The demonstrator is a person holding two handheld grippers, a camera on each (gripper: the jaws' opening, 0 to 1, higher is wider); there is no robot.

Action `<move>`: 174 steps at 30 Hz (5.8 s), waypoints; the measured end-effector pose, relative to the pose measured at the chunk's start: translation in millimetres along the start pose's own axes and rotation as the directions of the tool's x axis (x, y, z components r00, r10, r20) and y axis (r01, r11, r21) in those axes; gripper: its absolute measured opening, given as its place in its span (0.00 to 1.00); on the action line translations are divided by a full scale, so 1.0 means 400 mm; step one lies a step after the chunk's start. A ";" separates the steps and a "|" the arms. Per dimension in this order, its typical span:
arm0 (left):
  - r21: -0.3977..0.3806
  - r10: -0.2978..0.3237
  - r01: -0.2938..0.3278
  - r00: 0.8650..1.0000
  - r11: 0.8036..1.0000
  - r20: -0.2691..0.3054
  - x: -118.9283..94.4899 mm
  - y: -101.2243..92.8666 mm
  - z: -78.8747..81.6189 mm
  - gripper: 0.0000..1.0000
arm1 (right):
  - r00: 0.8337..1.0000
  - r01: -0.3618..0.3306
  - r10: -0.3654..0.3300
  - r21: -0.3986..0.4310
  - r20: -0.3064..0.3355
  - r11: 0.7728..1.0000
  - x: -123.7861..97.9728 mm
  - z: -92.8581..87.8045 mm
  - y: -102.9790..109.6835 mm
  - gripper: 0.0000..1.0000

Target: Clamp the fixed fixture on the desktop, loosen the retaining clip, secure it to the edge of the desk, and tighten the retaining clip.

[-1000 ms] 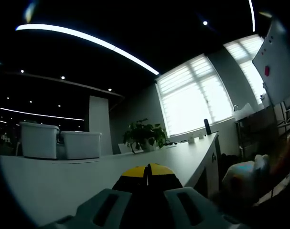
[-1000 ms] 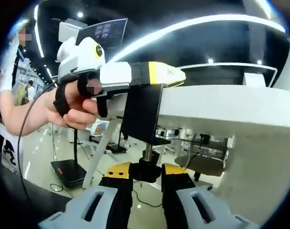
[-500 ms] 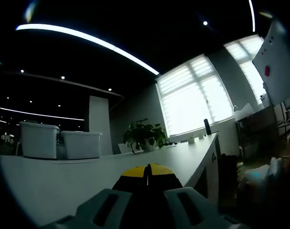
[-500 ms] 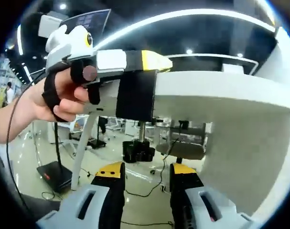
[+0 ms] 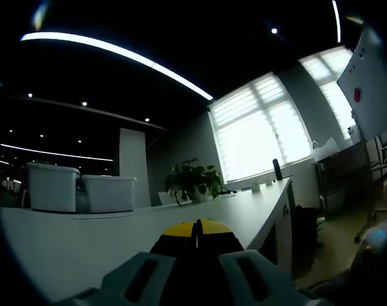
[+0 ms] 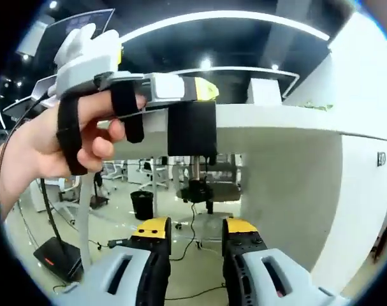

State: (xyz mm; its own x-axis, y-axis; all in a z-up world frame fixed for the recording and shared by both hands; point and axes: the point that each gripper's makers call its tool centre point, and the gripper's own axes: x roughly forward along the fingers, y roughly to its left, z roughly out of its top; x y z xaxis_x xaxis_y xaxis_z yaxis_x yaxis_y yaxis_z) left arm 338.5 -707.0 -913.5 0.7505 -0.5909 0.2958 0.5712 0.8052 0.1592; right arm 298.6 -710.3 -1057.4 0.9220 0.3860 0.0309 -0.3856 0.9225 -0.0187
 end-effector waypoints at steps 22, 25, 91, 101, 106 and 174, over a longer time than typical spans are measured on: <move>-0.001 -0.008 0.008 1.000 1.000 -0.001 0.001 -0.001 -0.001 0.01 | 0.996 0.052 -0.045 -0.086 0.076 0.995 0.086 0.052 0.016 0.29; 0.002 -0.007 0.007 1.000 1.000 -0.001 0.001 -0.001 0.000 0.01 | 0.996 0.057 -0.050 -0.097 0.076 0.994 0.091 0.051 0.012 0.28; 0.000 -0.004 0.004 1.000 1.000 -0.002 -0.002 -0.002 0.000 0.01 | 0.999 0.022 -0.022 0.003 0.043 1.000 0.067 0.036 0.040 0.36; 0.004 -0.005 0.005 1.000 1.000 -0.001 -0.001 -0.003 0.001 0.01 | 0.997 0.052 -0.051 -0.032 0.055 0.998 0.115 0.047 0.017 0.31; 0.003 -0.010 0.010 1.000 1.000 0.000 -0.001 -0.005 0.001 0.01 | 0.996 0.001 0.007 -0.091 0.092 0.996 0.129 0.049 0.007 0.25; 0.005 0.002 -0.002 1.000 1.000 0.005 -0.001 -0.002 0.002 0.01 | 0.994 0.087 -0.078 -0.124 0.075 0.988 0.090 0.043 0.018 0.29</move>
State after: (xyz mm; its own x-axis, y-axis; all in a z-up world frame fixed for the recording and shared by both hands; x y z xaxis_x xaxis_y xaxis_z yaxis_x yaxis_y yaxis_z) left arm 337.3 -707.4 -913.1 0.7496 -0.5893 0.3012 0.5682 0.8064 0.1637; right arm 328.4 -689.8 -1039.2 0.9440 0.3120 0.1070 -0.2964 0.9448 -0.1397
